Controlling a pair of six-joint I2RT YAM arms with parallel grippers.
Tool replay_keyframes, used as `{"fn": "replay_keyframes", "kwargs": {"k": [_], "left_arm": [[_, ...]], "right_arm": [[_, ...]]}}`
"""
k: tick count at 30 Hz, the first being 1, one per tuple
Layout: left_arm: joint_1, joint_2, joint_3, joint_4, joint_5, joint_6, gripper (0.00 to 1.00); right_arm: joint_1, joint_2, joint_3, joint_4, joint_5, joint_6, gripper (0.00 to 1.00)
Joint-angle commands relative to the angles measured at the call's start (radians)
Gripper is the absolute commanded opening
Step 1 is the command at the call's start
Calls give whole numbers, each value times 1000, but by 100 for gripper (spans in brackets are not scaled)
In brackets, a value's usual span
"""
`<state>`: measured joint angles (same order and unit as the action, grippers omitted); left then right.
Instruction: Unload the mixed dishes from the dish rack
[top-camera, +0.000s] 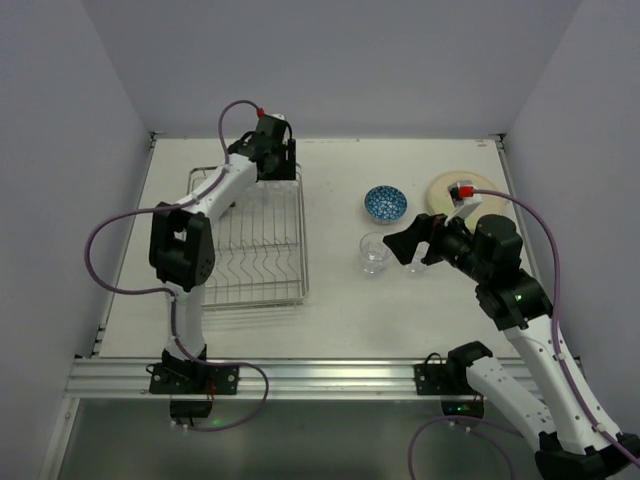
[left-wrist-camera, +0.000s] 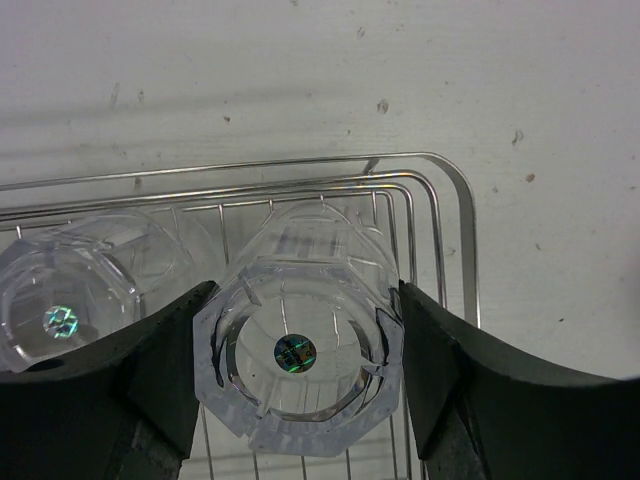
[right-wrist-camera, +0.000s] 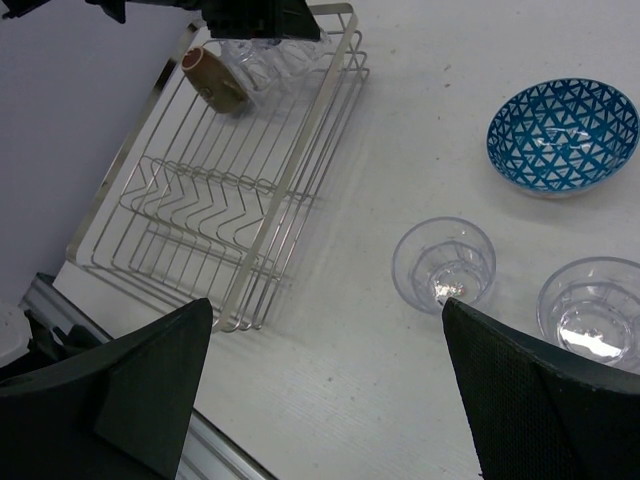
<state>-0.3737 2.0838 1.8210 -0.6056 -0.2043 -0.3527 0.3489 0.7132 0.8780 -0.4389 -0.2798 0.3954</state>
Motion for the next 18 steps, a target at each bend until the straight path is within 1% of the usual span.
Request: {"fn": "replay_keyframes", "kwargs": {"k": [1,6,7,8,10,11,12,13,14,15,16,17,18], "left_arm": [[2,-157,17,20,23,3,0],[-13,-300,-35,53,54,-5,0],[-16,-329,-73,66,81,-11,0],[-19,-391,-98,84,100,-12,0],[-27,-459,-152,153,169,-28,0],[-30,-532,-219,185,193,-32,0],[-31,-569,-254,251,216,-43,0],[-31,-609,-293,292,291,-61,0],[-31,-681,-368,334,333,-72,0],[-31,-714,-402,413,373,-86,0],[-31,-746,-434,452,454,-122,0],[-31,-799,-495,492,497,-143,0],[-31,-823,-523,570,540,-164,0]], "right_arm": [[2,-1,-2,51,2,-17,99],[2,14,2,62,30,14,99],[2,17,6,63,27,20,99],[2,20,9,72,18,26,99],[2,28,13,98,-56,43,99],[2,31,15,118,-77,55,99],[2,31,12,165,-144,83,99],[2,31,3,195,-185,98,99],[2,31,-4,230,-224,118,99],[4,31,-11,268,-266,164,99],[2,32,-28,352,-338,189,99],[2,40,-37,399,-372,218,99],[2,46,-45,443,-409,267,99]]}}
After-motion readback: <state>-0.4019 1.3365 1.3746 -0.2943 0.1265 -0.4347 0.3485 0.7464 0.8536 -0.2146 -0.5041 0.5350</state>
